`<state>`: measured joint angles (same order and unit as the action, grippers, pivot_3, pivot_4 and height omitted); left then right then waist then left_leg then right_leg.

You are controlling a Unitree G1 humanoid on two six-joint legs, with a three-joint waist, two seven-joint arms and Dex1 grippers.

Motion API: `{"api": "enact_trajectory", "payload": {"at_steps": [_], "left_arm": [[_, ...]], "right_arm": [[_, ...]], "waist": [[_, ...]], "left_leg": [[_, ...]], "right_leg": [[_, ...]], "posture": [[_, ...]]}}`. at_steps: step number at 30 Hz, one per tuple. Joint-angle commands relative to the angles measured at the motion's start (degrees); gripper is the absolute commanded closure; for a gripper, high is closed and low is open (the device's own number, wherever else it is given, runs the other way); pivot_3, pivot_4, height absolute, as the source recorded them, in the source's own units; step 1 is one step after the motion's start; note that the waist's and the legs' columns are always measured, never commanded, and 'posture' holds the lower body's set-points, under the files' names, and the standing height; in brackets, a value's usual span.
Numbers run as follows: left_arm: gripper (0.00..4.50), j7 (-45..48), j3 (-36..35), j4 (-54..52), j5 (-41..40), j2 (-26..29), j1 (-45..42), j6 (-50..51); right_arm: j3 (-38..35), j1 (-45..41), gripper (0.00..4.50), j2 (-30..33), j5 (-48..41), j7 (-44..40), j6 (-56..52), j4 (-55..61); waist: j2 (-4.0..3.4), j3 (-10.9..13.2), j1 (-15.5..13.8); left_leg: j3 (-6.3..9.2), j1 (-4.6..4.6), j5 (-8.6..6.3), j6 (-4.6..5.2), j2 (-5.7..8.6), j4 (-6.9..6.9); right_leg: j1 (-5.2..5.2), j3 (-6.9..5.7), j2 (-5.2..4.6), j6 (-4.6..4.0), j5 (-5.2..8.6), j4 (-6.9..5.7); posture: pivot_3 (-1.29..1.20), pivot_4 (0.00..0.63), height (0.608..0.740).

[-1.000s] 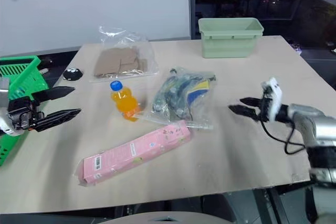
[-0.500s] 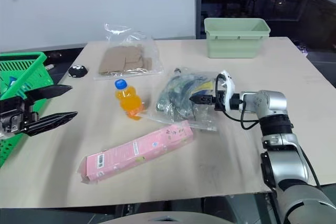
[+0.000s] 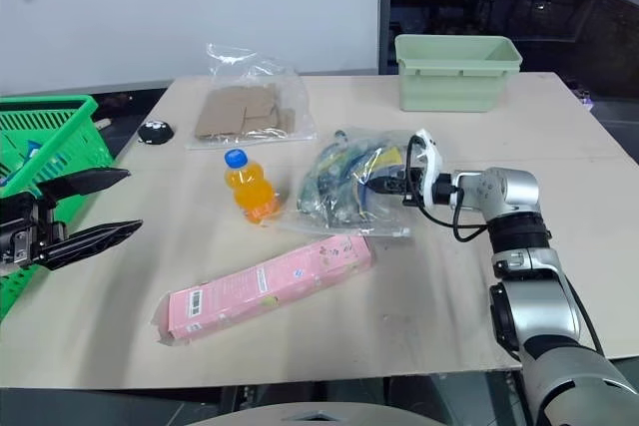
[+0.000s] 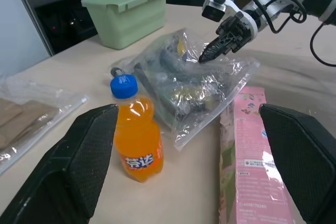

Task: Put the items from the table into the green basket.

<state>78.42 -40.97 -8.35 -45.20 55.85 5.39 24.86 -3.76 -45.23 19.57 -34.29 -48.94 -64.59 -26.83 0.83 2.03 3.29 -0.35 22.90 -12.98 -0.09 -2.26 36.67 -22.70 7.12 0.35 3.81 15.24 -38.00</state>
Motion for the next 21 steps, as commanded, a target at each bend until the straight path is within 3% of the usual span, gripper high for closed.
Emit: {"api": "enact_trajectory", "payload": {"at_steps": [1,9,21], "left_arm": [[0.00,-0.2,-0.2,-0.9,-0.8,0.3,-1.7,-0.7],[0.00,-2.3,0.9,-3.8,-4.5,-0.9,-4.3,1.8],[0.00,-4.0,10.8,-2.8,-4.4,-2.9,-13.9,1.7]], "right_arm": [[-5.4,-0.7,4.46,0.5,-2.6,1.0,2.2,4.1],[-19.6,1.0,4.46,8.1,-8.4,6.4,0.8,10.9],[-35.9,12.4,4.46,24.0,-9.9,12.5,2.0,14.3]], "waist": [[-0.03,0.0,0.0],[-0.03,0.1,-0.1],[-0.07,0.1,1.1]], "left_leg": [[0.00,0.00,0.00,0.00,0.00,0.00],[0.00,0.08,0.00,0.00,0.03,-0.01],[-0.12,0.03,0.00,0.01,0.04,-0.04]], "right_leg": [[0.00,0.00,0.00,0.00,0.00,0.00],[-0.02,0.00,-0.04,0.00,0.00,0.06],[-0.02,0.14,-0.01,0.02,0.01,0.07]], "posture": [[0.08,0.000,0.740],[0.04,0.000,0.740],[-0.04,0.000,0.740]]}}
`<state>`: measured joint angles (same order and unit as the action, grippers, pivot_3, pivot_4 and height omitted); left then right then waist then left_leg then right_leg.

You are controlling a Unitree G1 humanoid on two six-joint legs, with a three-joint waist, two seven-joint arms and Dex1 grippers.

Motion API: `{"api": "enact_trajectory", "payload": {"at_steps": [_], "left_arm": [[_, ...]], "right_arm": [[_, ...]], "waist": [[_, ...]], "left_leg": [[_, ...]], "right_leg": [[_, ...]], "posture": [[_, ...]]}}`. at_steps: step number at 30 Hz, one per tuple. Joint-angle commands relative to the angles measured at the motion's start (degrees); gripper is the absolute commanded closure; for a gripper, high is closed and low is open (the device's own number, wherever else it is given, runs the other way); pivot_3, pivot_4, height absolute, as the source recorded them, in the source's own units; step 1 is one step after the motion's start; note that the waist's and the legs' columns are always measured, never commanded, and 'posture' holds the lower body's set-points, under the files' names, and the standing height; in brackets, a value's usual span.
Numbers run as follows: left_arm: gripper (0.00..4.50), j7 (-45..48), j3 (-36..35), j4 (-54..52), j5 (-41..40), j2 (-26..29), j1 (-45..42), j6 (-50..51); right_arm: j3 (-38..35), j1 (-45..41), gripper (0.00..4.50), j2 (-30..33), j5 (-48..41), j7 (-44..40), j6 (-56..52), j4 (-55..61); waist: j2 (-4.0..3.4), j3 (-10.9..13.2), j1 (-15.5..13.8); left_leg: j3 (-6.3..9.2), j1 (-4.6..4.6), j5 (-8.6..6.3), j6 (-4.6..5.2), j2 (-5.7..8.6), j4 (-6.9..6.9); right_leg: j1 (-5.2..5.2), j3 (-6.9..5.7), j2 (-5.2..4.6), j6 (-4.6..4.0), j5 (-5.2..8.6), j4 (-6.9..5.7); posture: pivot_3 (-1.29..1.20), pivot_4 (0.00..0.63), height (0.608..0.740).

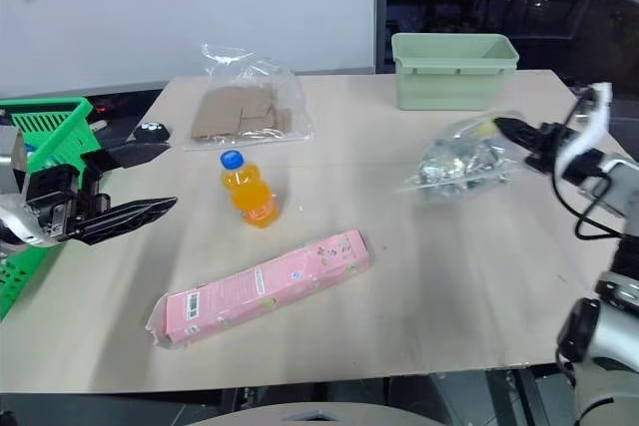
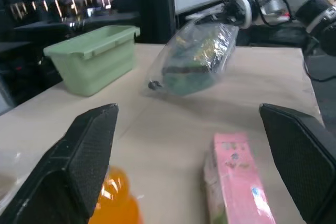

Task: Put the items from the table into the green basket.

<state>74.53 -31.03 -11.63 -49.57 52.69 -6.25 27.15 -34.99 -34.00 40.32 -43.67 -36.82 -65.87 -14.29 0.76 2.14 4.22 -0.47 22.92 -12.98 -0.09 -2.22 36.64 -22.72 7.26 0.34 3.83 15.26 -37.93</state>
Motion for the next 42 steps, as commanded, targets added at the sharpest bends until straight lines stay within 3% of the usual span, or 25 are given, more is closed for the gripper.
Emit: {"api": "enact_trajectory", "payload": {"at_steps": [1,5,8,12,14,15,16,19,24,27,30,34,37,39,42], "left_arm": [[0.00,0.1,1.3,0.7,0.0,0.3,-2.8,-0.6],[0.00,0.5,3.3,1.9,0.2,0.2,-5.2,-0.6],[0.00,0.6,4.5,2.4,0.0,0.0,-6.6,-0.3],[0.00,0.8,5.4,3.0,0.4,0.1,-7.5,-0.2],[0.00,0.8,5.6,3.2,0.5,0.2,-7.6,-0.3],[0.00,0.8,5.6,3.2,0.5,0.2,-7.6,-0.3],[0.00,0.7,5.6,3.2,0.6,0.2,-7.6,-0.3],[0.00,0.5,5.6,2.9,0.8,0.2,-7.2,-0.3],[0.00,0.0,5.7,2.6,1.0,0.1,-6.9,-0.2],[0.00,-0.3,5.7,2.3,1.0,0.0,-6.6,-0.1],[0.00,-0.6,5.7,1.8,1.3,0.0,-5.7,0.0],[0.00,-0.1,6.8,0.1,4.7,-0.1,-1.0,-1.9],[0.00,-0.3,7.2,-1.9,8.1,0.1,3.9,-3.6],[0.00,-0.1,7.3,-4.0,10.8,0.9,7.9,-4.7],[0.00,-0.8,5.3,-8.8,13.0,2.6,14.5,-3.4]], "right_arm": [[-5.6,2.1,4.46,4.0,-0.2,0.7,4.6,1.5],[-7.3,5.2,4.46,7.1,2.6,0.8,11.4,0.4],[-6.7,7.0,3.68,8.5,3.9,-0.8,15.2,0.4],[-2.7,10.4,1.65,13.6,8.0,-5.9,20.6,-1.1],[1.0,13.1,0.78,17.7,12.4,-9.1,24.9,-3.1],[3.1,14.8,0.68,20.1,15.0,-11.1,27.5,-4.5],[5.0,16.4,0.05,22.3,17.2,-13.2,30.1,-5.8],[7.8,17.2,0.02,27.4,21.2,-17.7,36.8,-10.7],[8.1,4.6,0.02,28.1,21.5,-17.3,44.3,-21.1],[9.6,1.8,0.02,27.2,21.6,-20.5,47.7,-21.2],[9.1,1.0,0.02,23.4,17.1,-22.8,44.9,-13.8],[10.4,10.8,0.02,16.2,11.8,-26.7,42.7,3.0],[11.6,20.2,0.02,12.3,1.9,-30.9,35.1,18.3],[12.4,25.1,0.02,12.8,-2.6,-34.8,30.8,24.5],[14.5,31.7,0.02,16.6,-1.5,-41.2,30.5,28.7]], "waist": [[0.00,0.0,0.3],[-0.05,0.0,1.6],[-0.06,0.0,2.7],[-0.06,0.0,3.6],[-0.10,0.0,3.9],[-0.10,0.0,4.0],[-0.10,0.0,4.1],[-0.10,0.0,4.4],[-0.34,0.2,6.1],[-0.30,0.2,6.4],[-0.30,0.2,6.6],[-0.29,0.2,6.3],[-0.28,0.2,5.5],[-0.46,0.3,4.3],[-0.35,0.4,3.7]], "left_leg": [[-0.01,-0.02,0.00,0.00,0.00,0.00],[-0.08,-0.04,0.00,0.01,0.00,0.01],[-0.14,-0.07,0.00,0.00,0.00,0.01],[-0.16,-0.09,0.00,0.01,0.00,0.01],[-0.15,-0.09,0.00,0.01,0.00,0.01],[-0.17,-0.10,0.00,0.01,0.00,0.01],[-0.17,-0.10,0.00,0.01,0.00,0.01],[-0.18,-0.11,0.00,0.01,0.00,0.02],[-0.43,-0.32,0.01,0.02,0.00,0.08],[-0.42,-0.36,0.01,0.02,-0.02,0.09],[-0.41,-0.34,0.01,0.02,-0.02,0.07],[-0.28,-0.30,0.01,0.02,-0.02,0.02],[-0.07,-0.17,0.00,0.01,-0.02,-0.02],[0.02,-0.12,0.00,0.01,-0.01,-0.02],[0.06,-0.08,-0.01,0.02,0.08,0.00]], "right_leg": [[0.00,0.02,0.01,0.00,0.00,0.00],[0.01,0.09,0.00,0.01,0.00,-0.01],[0.01,0.15,0.01,0.03,0.00,-0.01],[0.02,0.19,0.01,0.04,0.00,-0.01],[0.02,0.19,0.01,0.04,0.00,-0.02],[0.02,0.19,0.00,0.04,0.00,-0.01],[0.02,0.19,0.00,0.01,0.02,-0.01],[0.03,0.19,-0.01,-0.08,0.08,0.01],[0.11,0.46,-0.02,-0.07,0.08,-0.04],[0.14,0.46,0.01,-0.08,0.08,-0.04],[0.13,0.46,0.01,-0.03,0.06,-0.04],[0.13,0.42,0.06,0.11,-0.01,-0.07],[0.12,0.27,0.08,0.16,0.03,-0.05],[0.11,0.19,0.07,0.18,0.06,-0.06],[0.13,0.11,-0.07,0.17,0.09,-0.01]], "posture": [[-0.05,0.000,0.740],[-0.07,0.000,0.740],[-0.08,0.000,0.740],[-0.08,0.000,0.740],[-0.08,0.000,0.740],[-0.08,0.000,0.740],[-0.08,0.000,0.740],[-0.08,0.000,0.740],[-0.08,0.000,0.740],[-0.08,0.000,0.740],[-0.08,0.000,0.740],[-0.07,0.000,0.740],[-0.07,0.000,0.740],[-0.07,0.000,0.740],[-0.04,0.000,0.740]]}}
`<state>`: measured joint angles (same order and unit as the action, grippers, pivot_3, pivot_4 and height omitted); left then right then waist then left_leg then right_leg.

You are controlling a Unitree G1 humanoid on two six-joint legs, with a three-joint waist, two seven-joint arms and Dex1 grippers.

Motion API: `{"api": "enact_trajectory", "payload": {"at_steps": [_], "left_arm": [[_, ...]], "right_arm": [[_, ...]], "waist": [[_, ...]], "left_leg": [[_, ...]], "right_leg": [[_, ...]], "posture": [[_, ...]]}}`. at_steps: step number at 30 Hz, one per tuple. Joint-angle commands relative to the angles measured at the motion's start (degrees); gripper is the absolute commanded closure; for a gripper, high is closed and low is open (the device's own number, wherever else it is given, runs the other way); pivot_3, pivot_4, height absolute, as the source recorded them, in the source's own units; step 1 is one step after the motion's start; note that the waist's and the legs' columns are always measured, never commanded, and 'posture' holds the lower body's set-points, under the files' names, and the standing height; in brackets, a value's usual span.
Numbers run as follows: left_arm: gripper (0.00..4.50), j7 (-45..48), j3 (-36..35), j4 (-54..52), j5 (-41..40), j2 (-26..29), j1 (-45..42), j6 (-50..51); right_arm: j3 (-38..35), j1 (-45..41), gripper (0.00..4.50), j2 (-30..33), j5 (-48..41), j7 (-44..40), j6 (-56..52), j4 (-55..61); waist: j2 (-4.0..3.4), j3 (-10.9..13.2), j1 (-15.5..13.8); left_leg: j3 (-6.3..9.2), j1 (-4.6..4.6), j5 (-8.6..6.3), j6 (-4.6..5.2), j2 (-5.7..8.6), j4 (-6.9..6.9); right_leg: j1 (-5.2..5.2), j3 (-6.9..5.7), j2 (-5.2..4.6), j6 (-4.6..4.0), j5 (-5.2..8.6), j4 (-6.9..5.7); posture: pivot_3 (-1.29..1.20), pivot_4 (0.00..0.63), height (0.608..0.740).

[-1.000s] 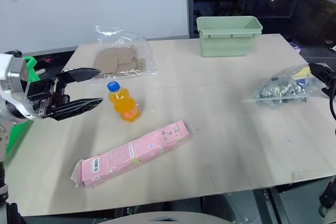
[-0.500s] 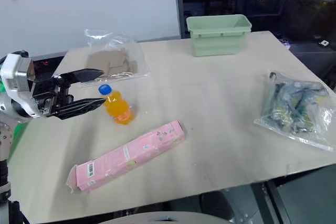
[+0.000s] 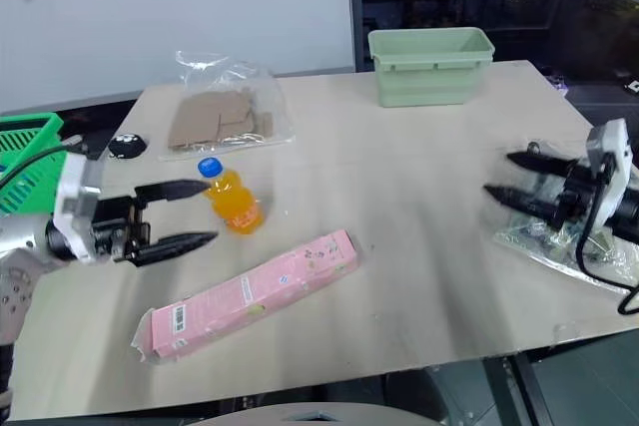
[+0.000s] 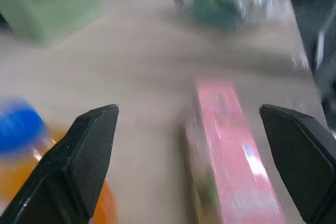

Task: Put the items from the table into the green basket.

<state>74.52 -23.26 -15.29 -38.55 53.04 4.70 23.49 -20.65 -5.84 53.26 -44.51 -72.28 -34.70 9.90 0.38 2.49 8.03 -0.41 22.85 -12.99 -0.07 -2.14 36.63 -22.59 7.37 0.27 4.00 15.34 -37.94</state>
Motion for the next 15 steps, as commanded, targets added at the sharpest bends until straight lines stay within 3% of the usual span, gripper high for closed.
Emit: {"api": "enact_trajectory", "payload": {"at_steps": [1,4,6,15], "left_arm": [[0.00,-1.6,-3.1,-6.3,2.9,2.8,5.3,0.7],[0.00,2.7,-8.4,-12.0,3.4,4.2,15.5,1.5],[0.00,2.5,-10.5,-13.7,3.3,4.1,18.3,1.8],[0.00,-0.7,-5.9,-14.6,10.7,3.0,21.4,-2.6]], "right_arm": [[0.9,4.9,0.02,4.7,1.7,-6.5,1.4,4.7],[4.0,8.4,0.02,8.2,9.1,-10.7,9.1,4.1],[4.7,7.8,0.02,7.4,7.8,-11.8,10.0,4.3],[8.6,-0.2,0.02,4.0,2.9,-12.6,8.5,6.2]], "waist": [[0.16,0.0,-0.5],[0.35,0.1,-0.7],[0.39,0.1,-0.7],[0.57,0.1,-1.3]], "left_leg": [[0.00,0.01,0.00,0.00,0.00,0.01],[-0.11,-0.07,0.00,0.00,-0.06,0.12],[-0.37,-0.23,0.00,-0.01,-0.10,0.12],[-0.54,-0.24,-0.01,-0.01,-0.11,0.29]], "right_leg": [[-0.01,0.00,-0.01,-0.03,0.02,-0.01],[-0.01,-0.02,-0.04,-0.17,0.10,-0.01],[0.00,-0.01,-0.25,-0.18,0.10,-0.02],[-0.02,-0.08,-0.40,-0.20,0.07,-0.03]], "posture": [[-0.04,0.000,0.740],[-0.04,0.000,0.740],[-0.04,0.000,0.740],[-0.02,0.000,0.740]]}}
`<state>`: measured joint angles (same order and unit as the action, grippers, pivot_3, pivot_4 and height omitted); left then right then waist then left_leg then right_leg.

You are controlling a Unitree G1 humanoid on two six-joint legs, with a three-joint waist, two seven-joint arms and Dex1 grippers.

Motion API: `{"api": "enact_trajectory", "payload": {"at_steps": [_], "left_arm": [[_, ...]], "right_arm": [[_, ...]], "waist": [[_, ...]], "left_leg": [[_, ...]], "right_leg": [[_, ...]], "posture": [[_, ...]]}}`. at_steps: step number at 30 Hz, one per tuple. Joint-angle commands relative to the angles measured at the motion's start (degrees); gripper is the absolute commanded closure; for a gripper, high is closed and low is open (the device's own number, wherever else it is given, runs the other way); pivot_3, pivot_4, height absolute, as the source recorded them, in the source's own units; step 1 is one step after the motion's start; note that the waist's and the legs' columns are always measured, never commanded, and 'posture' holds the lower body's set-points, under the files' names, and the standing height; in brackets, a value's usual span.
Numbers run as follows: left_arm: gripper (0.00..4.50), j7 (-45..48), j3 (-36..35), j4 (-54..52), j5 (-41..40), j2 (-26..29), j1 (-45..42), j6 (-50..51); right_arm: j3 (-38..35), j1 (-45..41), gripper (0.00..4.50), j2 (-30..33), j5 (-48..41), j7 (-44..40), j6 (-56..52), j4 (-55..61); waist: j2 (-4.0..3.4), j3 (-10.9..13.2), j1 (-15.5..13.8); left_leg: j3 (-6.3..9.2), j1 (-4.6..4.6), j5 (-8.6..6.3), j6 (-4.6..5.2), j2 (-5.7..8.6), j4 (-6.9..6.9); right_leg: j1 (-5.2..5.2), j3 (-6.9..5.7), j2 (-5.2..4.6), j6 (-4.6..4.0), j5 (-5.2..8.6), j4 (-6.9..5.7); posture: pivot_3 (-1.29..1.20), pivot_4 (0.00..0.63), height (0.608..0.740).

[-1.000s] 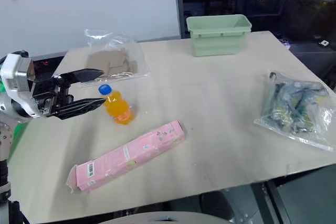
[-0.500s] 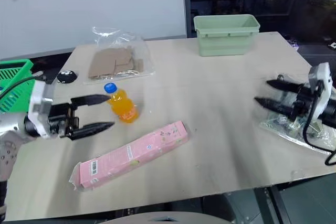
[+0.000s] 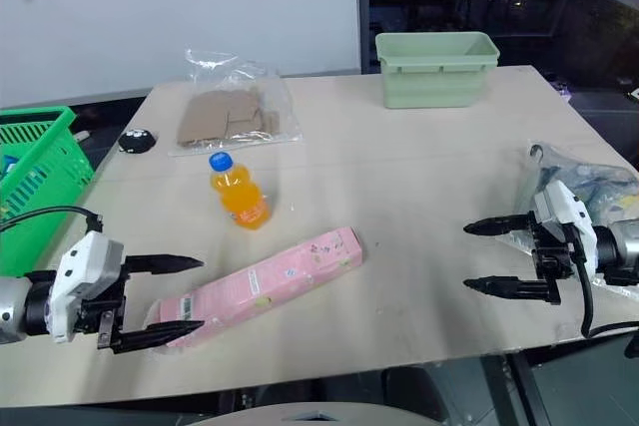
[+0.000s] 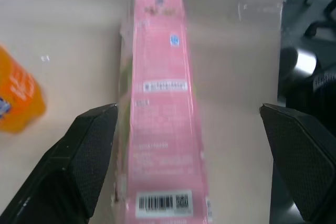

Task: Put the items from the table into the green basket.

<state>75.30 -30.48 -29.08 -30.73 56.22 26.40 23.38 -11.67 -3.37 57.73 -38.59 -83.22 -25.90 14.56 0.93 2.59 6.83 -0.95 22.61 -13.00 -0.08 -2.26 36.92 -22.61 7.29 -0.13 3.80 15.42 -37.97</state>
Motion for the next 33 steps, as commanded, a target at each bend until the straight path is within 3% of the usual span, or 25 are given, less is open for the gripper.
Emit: {"api": "enact_trajectory", "payload": {"at_steps": [1,12,25,28,31,33], "left_arm": [[0.00,-1.9,2.0,-0.3,4.0,-0.3,-0.5,-3.5],[0.00,-9.8,9.1,2.4,10.2,-3.1,-4.4,-5.3],[0.00,-12.3,16.5,1.8,14.6,-0.9,-3.2,-0.9],[0.00,-13.9,19.0,3.4,18.9,-0.4,-4.2,-4.1],[0.00,-14.0,19.6,4.0,17.5,-1.6,-5.9,-3.5],[0.52,-12.1,18.7,3.5,14.2,-1.8,-6.1,-2.0]], "right_arm": [[-0.4,-3.5,0.02,-1.0,-3.7,-1.6,-0.2,1.5],[0.4,-6.3,0.02,-4.9,-4.1,-1.6,2.7,0.8],[-0.2,-6.2,0.02,-6.1,-4.2,-0.7,4.3,-0.3],[-0.5,-6.4,0.02,-6.6,-4.6,0.1,4.2,-0.4],[-0.6,-6.2,0.02,-6.8,-4.6,0.4,4.1,-0.3],[-0.6,-6.0,0.00,-6.8,-4.5,0.4,4.2,-0.2]], "waist": [[0.02,0.0,-0.2],[0.04,0.0,-1.6],[0.11,-0.1,-1.6],[0.10,-0.1,-1.6],[0.09,-0.1,-1.6],[0.09,-0.1,-1.6]], "left_leg": [[0.01,0.03,-0.01,0.01,0.00,-0.05],[0.02,0.08,-0.03,0.06,-0.02,-0.14],[0.02,0.07,-0.03,0.06,-0.02,-0.08],[0.02,0.06,-0.03,0.06,-0.02,-0.07],[0.02,0.06,-0.03,0.06,-0.02,-0.07],[0.02,0.05,-0.03,0.06,-0.02,-0.07]], "right_leg": [[-0.03,-0.03,0.00,0.00,0.01,0.02],[-0.05,-0.07,0.06,0.01,0.00,0.02],[-0.02,-0.06,0.06,0.01,0.00,0.00],[-0.01,-0.06,0.07,0.01,0.00,-0.01],[0.00,-0.06,0.06,0.01,0.00,-0.01],[0.00,-0.06,0.06,0.01,0.00,-0.02]], "posture": [[-0.01,0.000,0.740],[-0.01,0.000,0.740],[-0.02,0.000,0.740],[-0.02,0.000,0.740],[-0.02,0.000,0.740],[-0.02,0.000,0.740]]}}
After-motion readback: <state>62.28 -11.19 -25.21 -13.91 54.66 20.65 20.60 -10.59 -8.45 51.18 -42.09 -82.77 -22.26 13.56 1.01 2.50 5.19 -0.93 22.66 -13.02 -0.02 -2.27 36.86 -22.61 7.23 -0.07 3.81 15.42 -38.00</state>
